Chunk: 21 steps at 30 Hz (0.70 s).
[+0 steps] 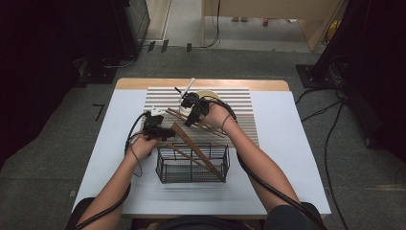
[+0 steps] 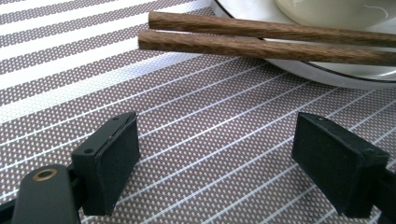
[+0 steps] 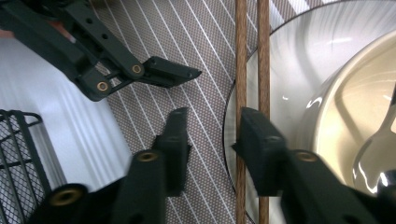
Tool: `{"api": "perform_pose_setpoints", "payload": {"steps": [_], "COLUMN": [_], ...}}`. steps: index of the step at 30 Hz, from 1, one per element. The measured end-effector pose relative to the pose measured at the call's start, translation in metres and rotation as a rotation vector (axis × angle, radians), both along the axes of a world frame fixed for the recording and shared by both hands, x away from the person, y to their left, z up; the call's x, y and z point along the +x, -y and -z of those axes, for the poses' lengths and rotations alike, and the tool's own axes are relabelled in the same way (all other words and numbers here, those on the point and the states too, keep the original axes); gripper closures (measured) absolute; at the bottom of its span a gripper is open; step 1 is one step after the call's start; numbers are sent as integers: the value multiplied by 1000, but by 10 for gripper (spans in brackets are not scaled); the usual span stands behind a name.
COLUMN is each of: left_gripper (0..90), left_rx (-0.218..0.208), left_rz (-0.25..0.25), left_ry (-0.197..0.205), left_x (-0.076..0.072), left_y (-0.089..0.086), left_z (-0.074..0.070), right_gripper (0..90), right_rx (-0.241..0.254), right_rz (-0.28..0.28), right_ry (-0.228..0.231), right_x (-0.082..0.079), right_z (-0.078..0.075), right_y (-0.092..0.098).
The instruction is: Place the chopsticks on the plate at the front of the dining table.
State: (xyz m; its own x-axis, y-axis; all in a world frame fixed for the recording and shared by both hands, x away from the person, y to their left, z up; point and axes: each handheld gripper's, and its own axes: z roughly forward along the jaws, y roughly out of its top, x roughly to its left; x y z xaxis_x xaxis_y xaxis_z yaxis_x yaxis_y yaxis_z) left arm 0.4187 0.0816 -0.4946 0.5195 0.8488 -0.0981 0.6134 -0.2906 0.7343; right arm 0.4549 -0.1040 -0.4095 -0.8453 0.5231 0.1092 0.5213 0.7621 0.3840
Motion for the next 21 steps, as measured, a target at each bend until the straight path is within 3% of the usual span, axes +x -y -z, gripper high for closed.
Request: {"api": "perform_pose_setpoints", "payload": {"steps": [6, 9, 13, 21], "left_gripper": [153, 153, 153, 153], "left_rx": [10, 28, 13, 23], "left_rz": [5, 7, 5, 23], "left_ry": [-3, 26, 25, 28], "left_x": [1, 0, 2, 7], "left_y": [-1, -1, -2, -1], "left_z": [-1, -5, -7, -10], "right_gripper": [496, 474, 471, 381], "right_rx": [81, 113, 126, 183], "right_rz": [-1, -12, -14, 0], "right_ry": [12, 19, 15, 41], "right_x": [-4, -7, -8, -13], "right_z": [3, 6, 10, 16], "right_y": [7, 10, 13, 23]}}
